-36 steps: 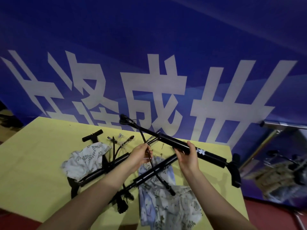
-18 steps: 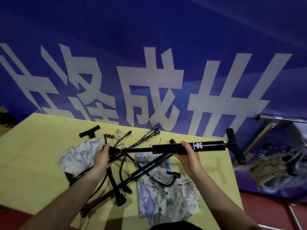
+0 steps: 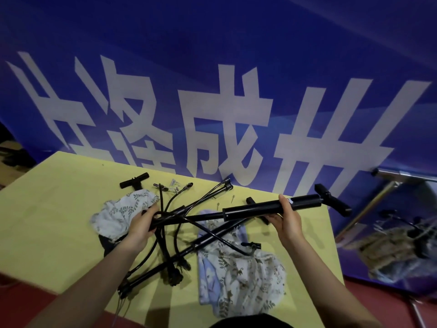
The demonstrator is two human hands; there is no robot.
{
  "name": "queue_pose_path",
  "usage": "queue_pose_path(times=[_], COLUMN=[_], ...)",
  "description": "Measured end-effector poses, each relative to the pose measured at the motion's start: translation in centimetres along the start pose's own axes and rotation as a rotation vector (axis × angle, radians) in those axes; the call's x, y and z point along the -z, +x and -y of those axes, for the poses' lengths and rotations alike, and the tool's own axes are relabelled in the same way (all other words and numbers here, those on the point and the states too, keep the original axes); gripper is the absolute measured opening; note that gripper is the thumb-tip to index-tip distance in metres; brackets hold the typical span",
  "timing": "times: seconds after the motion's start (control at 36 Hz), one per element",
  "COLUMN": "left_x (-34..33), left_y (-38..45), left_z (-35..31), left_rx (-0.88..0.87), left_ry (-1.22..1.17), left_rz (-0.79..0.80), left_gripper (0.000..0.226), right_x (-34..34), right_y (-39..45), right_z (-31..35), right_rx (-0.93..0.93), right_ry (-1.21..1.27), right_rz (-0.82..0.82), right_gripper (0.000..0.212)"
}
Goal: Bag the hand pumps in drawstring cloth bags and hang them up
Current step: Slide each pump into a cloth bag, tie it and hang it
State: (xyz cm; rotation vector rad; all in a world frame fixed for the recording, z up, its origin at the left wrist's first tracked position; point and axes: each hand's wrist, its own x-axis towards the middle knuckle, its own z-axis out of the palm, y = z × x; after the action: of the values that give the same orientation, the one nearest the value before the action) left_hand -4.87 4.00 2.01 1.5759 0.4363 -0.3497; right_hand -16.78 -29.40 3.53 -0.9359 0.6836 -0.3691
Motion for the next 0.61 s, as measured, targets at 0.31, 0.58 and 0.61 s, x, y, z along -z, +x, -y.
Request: queue_pose_path(times=[0.31,0.58,0.61], left_x=[-2.3,-1.9,-1.9], left_y=[-1.5,-3.6,-3.7], left_z=[-2.5,-2.6,-2.6], left_rx=[-0.137,-0.711,-0.773], left_ry=[-0.079,0.543,0.639], left_rz=[0.048,0.005,0.02], left_gripper=[0.02,0.089,0.09], right_x=[-0.8,-0.3,-0.4], right_y=[-1.2,-2.5,-2.6], right_z=[0.3,0.8,0.8], right_rx=[-0.034,-0.039,-0.037], right_ry=[0.077,0.206,0.208], right_rz=[-0.027,0.007,0.006], right_gripper=[0.017,0.017,0.017])
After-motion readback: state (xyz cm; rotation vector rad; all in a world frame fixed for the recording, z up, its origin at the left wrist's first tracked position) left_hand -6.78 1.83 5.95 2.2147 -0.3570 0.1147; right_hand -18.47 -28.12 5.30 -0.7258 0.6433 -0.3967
